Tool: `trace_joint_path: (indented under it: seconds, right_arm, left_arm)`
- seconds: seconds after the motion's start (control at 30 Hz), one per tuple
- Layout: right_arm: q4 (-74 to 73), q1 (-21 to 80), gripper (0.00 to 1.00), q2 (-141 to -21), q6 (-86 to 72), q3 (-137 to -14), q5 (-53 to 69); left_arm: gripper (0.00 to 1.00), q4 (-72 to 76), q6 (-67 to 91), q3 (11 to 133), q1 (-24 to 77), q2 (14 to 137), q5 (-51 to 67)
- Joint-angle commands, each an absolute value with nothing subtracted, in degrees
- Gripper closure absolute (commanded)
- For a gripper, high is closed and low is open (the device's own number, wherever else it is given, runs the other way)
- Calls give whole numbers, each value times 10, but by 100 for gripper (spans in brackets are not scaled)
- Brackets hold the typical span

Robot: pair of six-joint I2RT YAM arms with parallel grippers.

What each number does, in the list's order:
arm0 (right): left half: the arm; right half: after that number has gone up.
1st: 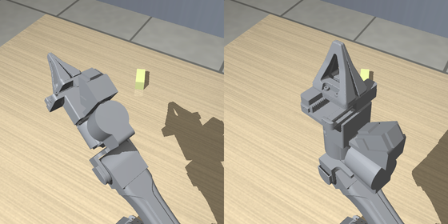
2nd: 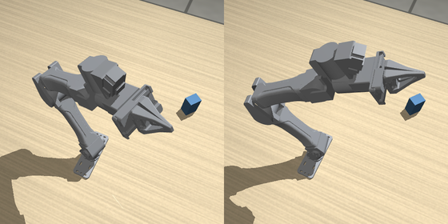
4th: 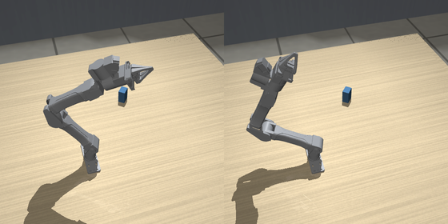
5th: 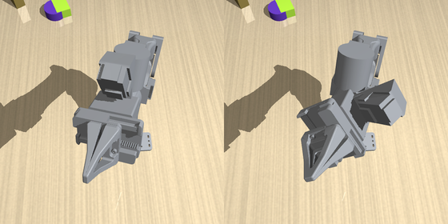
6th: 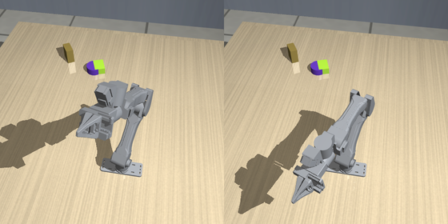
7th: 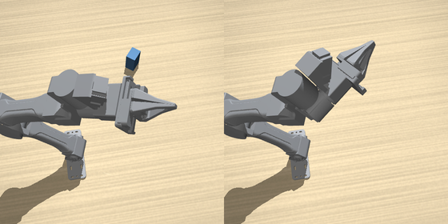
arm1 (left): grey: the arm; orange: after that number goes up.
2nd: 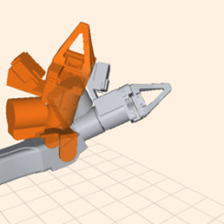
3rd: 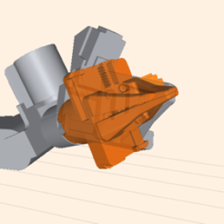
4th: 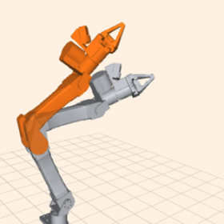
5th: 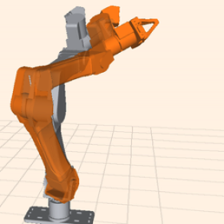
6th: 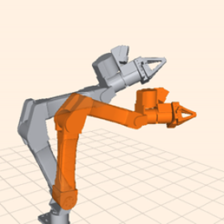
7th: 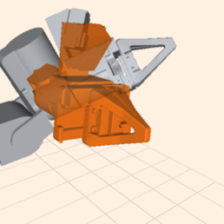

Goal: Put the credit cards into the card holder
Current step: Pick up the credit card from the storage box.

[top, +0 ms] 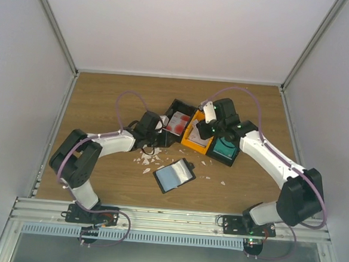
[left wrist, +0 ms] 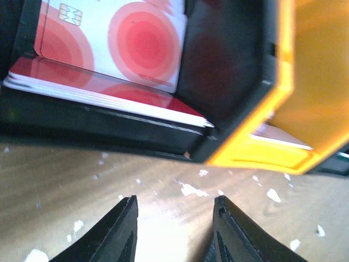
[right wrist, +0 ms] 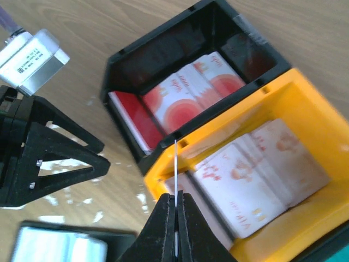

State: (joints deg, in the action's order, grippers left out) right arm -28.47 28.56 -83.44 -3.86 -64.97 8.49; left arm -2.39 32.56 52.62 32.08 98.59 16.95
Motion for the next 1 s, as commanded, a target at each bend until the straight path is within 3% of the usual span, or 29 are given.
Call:
trace_joint_path:
  seconds: [0.0, 0.33, 0.57, 0.7, 0.83, 0.97]
  right_arm:
    - [-224, 282, 99, -788, -159, -593, 183]
    - [-16, 284, 100, -707, -368, -471, 383]
    - [131, 300, 99, -643, -483, -406, 491]
    - [149, 314, 99, -627, -499, -389, 503]
    - [165, 335, 99, -623, -512, -380, 509]
    - [176, 357, 99, -622, -513, -371, 504]
  left_arm:
    - [57, 39, 333, 478, 316, 901, 201]
    - [30, 142, 394, 340, 316, 662, 353]
    - [27, 203, 453, 312, 316, 613, 477]
    - [35, 238, 476, 313, 317, 611, 531]
    - [50, 254, 497, 321, 319, 610, 569]
    - [78, 254, 502, 325, 320, 621, 586]
